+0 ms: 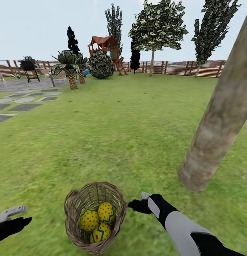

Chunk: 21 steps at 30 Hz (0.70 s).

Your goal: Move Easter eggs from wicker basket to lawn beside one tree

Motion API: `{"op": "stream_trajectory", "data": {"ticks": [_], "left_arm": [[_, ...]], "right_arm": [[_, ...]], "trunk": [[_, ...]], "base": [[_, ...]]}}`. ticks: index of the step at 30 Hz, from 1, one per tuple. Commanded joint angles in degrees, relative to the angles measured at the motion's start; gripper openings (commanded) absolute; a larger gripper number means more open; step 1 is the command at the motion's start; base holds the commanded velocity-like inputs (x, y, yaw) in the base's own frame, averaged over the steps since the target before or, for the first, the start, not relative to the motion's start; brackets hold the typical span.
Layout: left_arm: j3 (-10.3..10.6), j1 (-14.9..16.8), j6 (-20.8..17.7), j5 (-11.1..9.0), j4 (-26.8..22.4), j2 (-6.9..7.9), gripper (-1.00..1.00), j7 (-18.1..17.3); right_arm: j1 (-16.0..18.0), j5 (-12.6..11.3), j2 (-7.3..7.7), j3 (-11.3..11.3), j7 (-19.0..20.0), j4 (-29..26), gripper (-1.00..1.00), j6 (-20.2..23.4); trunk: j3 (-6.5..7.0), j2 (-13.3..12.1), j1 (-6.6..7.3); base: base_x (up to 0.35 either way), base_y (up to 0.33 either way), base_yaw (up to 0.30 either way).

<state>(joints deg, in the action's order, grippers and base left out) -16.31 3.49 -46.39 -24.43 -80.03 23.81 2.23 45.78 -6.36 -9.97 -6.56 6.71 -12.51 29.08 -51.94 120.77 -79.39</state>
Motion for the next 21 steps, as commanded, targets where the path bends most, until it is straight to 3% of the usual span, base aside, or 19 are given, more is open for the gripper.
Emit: {"op": "stream_trajectory", "data": {"ticks": [1, 21], "left_arm": [[-0.04, 0.03, -0.28, -0.44, -0.05, 0.01, 1.0, 0.23], [-0.04, 0.04, -0.36, -0.44, 0.21, 0.08, 1.0, 0.17]], "right_arm": [[0.01, -0.15, -0.03, -0.44, -0.07, -0.08, 1.0, -0.69], [0.01, -0.21, 0.04, -0.64, -0.71, -0.21, 1.0, -2.13]], "trunk": [[0.13, -0.39, 0.23], [3.72, -8.41, 4.63]], "base": [[0.0, 0.0, 0.0], [0.0, 0.0, 0.0]]}}
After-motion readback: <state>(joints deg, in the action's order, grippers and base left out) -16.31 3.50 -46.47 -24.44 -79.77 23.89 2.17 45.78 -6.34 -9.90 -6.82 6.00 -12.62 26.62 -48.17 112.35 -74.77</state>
